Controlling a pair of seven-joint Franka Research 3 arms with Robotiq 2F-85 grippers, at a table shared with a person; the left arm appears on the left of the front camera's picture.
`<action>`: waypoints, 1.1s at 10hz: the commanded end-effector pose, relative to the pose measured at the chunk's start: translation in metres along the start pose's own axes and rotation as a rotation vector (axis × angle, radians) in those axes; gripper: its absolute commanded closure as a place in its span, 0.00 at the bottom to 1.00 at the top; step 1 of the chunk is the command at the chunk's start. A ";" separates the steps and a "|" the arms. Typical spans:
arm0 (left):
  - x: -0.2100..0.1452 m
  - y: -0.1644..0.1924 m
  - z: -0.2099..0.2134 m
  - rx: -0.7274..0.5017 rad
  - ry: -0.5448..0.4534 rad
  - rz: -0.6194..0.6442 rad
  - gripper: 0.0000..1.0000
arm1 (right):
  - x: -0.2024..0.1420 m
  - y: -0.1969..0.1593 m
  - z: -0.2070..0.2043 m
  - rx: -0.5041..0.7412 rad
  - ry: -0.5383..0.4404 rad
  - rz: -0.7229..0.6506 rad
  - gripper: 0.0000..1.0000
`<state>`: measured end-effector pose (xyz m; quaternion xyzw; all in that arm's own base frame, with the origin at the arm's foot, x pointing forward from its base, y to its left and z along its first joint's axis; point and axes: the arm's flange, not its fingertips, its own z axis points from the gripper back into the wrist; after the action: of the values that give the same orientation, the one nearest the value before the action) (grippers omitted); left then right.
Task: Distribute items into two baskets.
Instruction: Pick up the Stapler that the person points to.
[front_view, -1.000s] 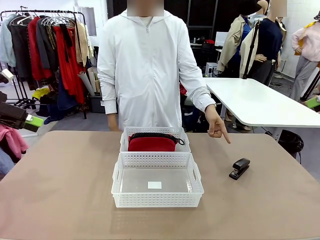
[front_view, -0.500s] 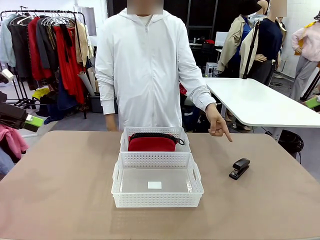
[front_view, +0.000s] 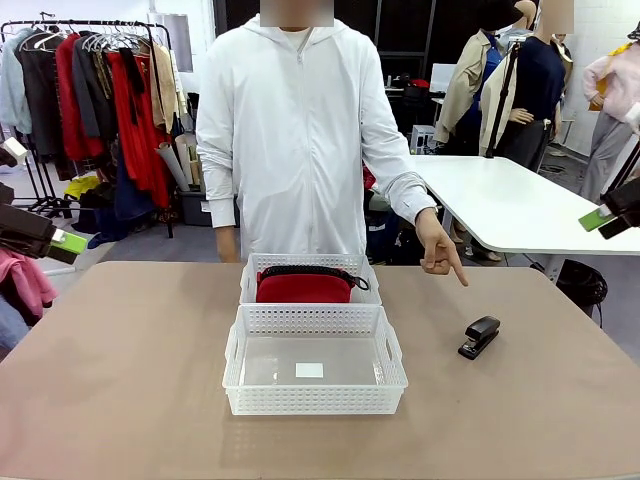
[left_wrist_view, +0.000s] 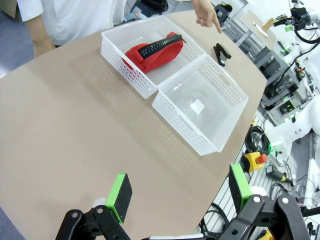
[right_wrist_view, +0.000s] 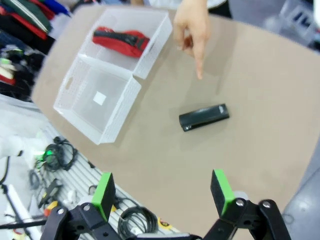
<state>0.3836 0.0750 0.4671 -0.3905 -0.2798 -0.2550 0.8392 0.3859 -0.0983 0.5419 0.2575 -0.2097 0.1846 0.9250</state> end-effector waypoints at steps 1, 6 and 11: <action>0.000 -0.001 0.001 -0.010 -0.009 0.004 0.00 | -0.001 0.010 -0.011 -0.078 0.064 -0.116 0.00; 0.000 -0.001 0.001 -0.010 -0.009 0.004 0.00 | 0.012 0.030 -0.063 -0.219 0.114 -0.380 0.00; 0.000 -0.001 0.001 -0.010 -0.009 0.004 0.00 | 0.027 0.045 -0.113 -0.314 0.080 -0.675 0.00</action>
<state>0.3836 0.0750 0.4672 -0.3904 -0.2798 -0.2550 0.8392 0.4183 -0.0022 0.4866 0.1774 -0.1057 -0.1259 0.9703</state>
